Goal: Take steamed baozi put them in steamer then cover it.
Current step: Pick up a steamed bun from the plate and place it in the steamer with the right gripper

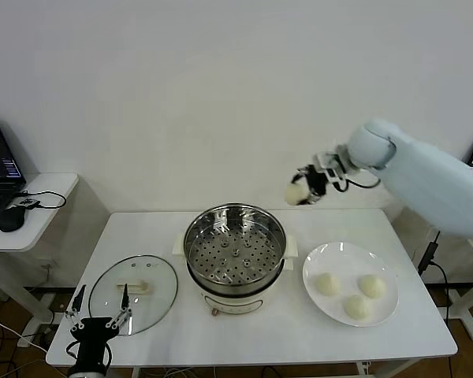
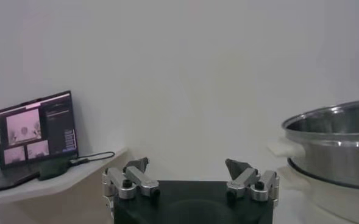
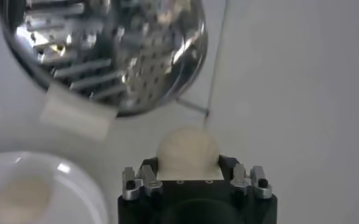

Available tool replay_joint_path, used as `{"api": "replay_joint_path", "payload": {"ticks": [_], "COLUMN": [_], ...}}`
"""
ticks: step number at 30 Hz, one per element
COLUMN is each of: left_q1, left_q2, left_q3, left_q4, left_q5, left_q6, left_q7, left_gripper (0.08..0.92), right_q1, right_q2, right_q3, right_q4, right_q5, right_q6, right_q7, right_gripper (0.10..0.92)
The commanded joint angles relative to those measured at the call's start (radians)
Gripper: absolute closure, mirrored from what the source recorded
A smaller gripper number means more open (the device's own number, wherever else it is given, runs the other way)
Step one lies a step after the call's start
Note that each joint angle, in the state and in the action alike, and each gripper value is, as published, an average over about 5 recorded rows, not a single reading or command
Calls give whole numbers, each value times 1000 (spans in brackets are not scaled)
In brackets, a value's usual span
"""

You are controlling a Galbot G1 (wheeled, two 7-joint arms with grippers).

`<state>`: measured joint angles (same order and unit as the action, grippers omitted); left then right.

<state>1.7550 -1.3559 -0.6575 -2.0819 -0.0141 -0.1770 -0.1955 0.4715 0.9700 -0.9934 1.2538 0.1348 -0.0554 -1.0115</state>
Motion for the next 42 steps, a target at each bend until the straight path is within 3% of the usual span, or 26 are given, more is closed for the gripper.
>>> {"api": "replay_joint_path", "payload": {"ticks": [1,14,26,37,42], "left_q1": [-1,-7,-13,-12,-12], "left_q2": [-1,-22,-28,-31,-33], "left_q3": [0,-10,-9,-12,-12], "left_q4": [-1,-10,5,12,11], "left_q5": [-9,-13,-14,-8,-7], "left_q6": [0,3,1,-3,-3], "left_q7": [-4,-11,-9,-10,-10], "left_gripper": [177,177,177,177,177], "right_q1": [101,21,-32,-91,-68], "right_q2": [197,283,330,377,366], "right_q3": [-178,-255,-238,-193,-210], "right_q4": [-42,-149,-245,-331,-293], "right_q5": [15,-251,-426,-476,-374], "right_q6": [144,408,532,594,550], "right_q7": [27,54,103,138,111], "right_gripper": [399,392,389,382,312]}}
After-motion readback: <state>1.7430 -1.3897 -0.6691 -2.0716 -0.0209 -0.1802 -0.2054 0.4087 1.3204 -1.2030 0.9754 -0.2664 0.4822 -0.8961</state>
